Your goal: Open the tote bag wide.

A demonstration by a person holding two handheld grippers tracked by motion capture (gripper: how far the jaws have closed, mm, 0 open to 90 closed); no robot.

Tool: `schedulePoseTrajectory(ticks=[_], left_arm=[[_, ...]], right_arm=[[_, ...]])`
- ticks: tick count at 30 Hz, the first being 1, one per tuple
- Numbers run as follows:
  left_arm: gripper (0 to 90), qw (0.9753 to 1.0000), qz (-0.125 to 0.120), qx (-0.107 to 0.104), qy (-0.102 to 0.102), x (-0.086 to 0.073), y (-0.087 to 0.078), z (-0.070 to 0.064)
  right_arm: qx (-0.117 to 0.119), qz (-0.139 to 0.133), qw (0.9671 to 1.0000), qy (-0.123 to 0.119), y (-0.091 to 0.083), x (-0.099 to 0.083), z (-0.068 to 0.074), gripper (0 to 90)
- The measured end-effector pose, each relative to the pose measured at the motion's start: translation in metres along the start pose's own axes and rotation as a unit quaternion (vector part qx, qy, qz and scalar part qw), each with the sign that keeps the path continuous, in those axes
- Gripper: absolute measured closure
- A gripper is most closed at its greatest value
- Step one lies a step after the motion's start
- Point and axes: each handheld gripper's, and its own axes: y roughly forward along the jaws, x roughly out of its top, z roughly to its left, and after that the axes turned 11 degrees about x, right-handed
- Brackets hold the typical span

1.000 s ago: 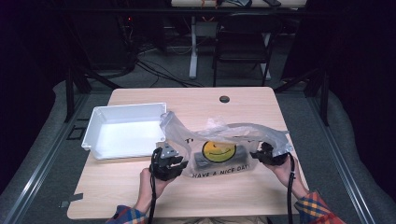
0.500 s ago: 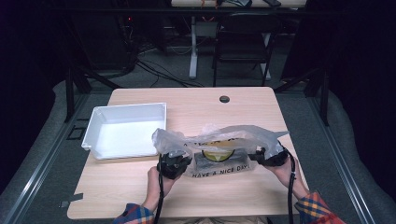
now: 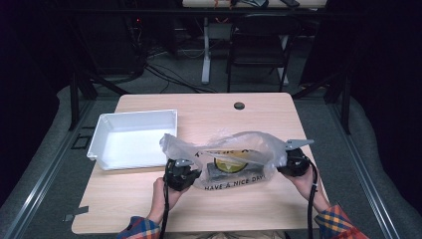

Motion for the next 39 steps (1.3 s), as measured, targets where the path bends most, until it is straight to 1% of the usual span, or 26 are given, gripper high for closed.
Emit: schedulePoseTrajectory(ticks=[5,6,7,8,9,11,13,14,15,16,17,18,19,20,21,23,25,26,27,28,29,30,31,32,35,39], left_arm=[[89.9,0.9997,0.012,-0.022,0.001,-0.002,0.003,0.001],[89.9,0.9992,0.024,-0.023,0.022,-0.002,0.002,0.003],[90.0,0.9997,0.013,-0.023,-0.002,-0.003,0.004,0.000],[90.0,0.9996,0.014,-0.024,0.000,-0.003,0.004,0.000],[90.0,0.9994,0.023,-0.024,0.013,-0.004,0.004,0.001],[90.0,0.9991,0.030,-0.025,0.015,-0.005,0.004,0.002],[90.0,0.9993,0.029,-0.025,0.004,-0.006,0.005,0.000],[90.0,0.9980,0.045,-0.029,0.033,-0.006,0.004,0.004],[90.0,0.9984,0.043,-0.027,0.026,-0.006,0.005,0.003],[90.0,0.9976,0.051,-0.029,0.037,-0.007,0.004,0.005],[90.0,0.9987,0.040,-0.027,0.016,-0.008,0.006,0.002],[90.0,0.9973,0.058,-0.026,0.037,-0.008,0.005,0.005],[90.0,0.9984,0.048,-0.027,0.011,-0.010,0.008,0.001],[90.0,0.9985,0.051,-0.015,0.011,-0.011,0.009,0.001],[90.0,0.9989,0.042,-0.017,-0.010,-0.012,0.012,-0.002],[90.0,0.9987,0.047,-0.016,-0.010,-0.013,0.014,-0.002],[90.0,0.9987,0.050,-0.010,-0.006,-0.014,0.016,-0.002],[90.0,0.9964,0.075,-0.012,0.039,-0.012,0.016,0.004],[90.0,0.9964,0.075,-0.012,0.039,-0.012,0.016,0.004],[90.0,0.9981,0.061,-0.006,0.007,-0.013,0.021,0.000],[90.0,0.9981,0.061,-0.006,0.007,-0.013,0.021,0.000],[90.0,0.9969,0.074,-0.009,0.026,-0.012,0.021,0.002],[90.0,0.9976,0.068,-0.009,0.008,-0.012,0.024,0.000],[90.0,0.9947,0.090,-0.008,0.050,-0.010,0.023,0.005],[90.0,0.9951,0.087,-0.011,0.046,-0.010,0.024,0.004],[90.0,0.9962,0.079,-0.003,0.034,-0.011,0.022,0.003]], right_arm=[[0.003,0.011,0.9999,0.009,0.003,-0.004,-0.002,90.0],[0.002,0.014,0.9998,0.012,0.004,-0.004,-0.002,90.0],[0.005,0.022,0.9997,0.012,0.005,-0.006,-0.002,90.0],[0.005,0.024,0.9996,0.012,0.005,-0.007,-0.003,90.0],[0.009,0.025,0.9995,0.015,0.005,-0.007,-0.003,90.0],[0.010,0.030,0.9993,0.017,0.005,-0.009,-0.003,90.0],[0.014,0.033,0.9992,0.017,0.004,-0.010,-0.003,90.0],[0.017,0.031,0.9992,0.020,0.003,-0.011,-0.002,90.0],[0.021,0.032,0.9991,0.019,0.002,-0.011,-0.003,90.0],[0.018,0.030,0.9992,0.020,0.001,-0.011,-0.003,90.0],[0.019,0.029,0.9992,0.022,0.001,-0.011,-0.003,90.0],[0.016,0.033,0.9991,0.022,0.002,-0.013,-0.005,90.0],[0.016,0.033,0.9991,0.022,0.002,-0.013,-0.005,90.0],[0.017,0.041,0.9987,0.023,0.004,-0.013,-0.006,90.0],[0.015,0.043,0.9986,0.026,0.007,-0.015,-0.007,90.0],[0.009,0.055,0.9981,0.026,0.011,-0.016,-0.009,90.0],[0.005,0.064,0.9975,0.028,0.015,-0.018,-0.010,90.0],[0.005,0.073,0.9969,0.030,0.020,-0.020,-0.012,90.0],[0.005,0.073,0.9969,0.030,0.020,-0.020,-0.012,90.0],[0.001,0.087,0.9957,0.029,0.024,-0.021,-0.012,90.0],[0.001,0.087,0.9957,0.029,0.024,-0.021,-0.012,90.0],[-0.001,0.099,0.9949,0.022,0.029,-0.022,-0.013,90.0],[-0.001,0.099,0.9949,0.022,0.029,-0.022,-0.013,90.0],[0.000,0.103,0.9944,0.024,0.032,-0.022,-0.013,90.0],[0.000,0.104,0.9943,0.025,0.032,-0.022,-0.014,90.0],[0.003,0.095,0.9952,0.024,0.016,-0.019,-0.014,70.6]])
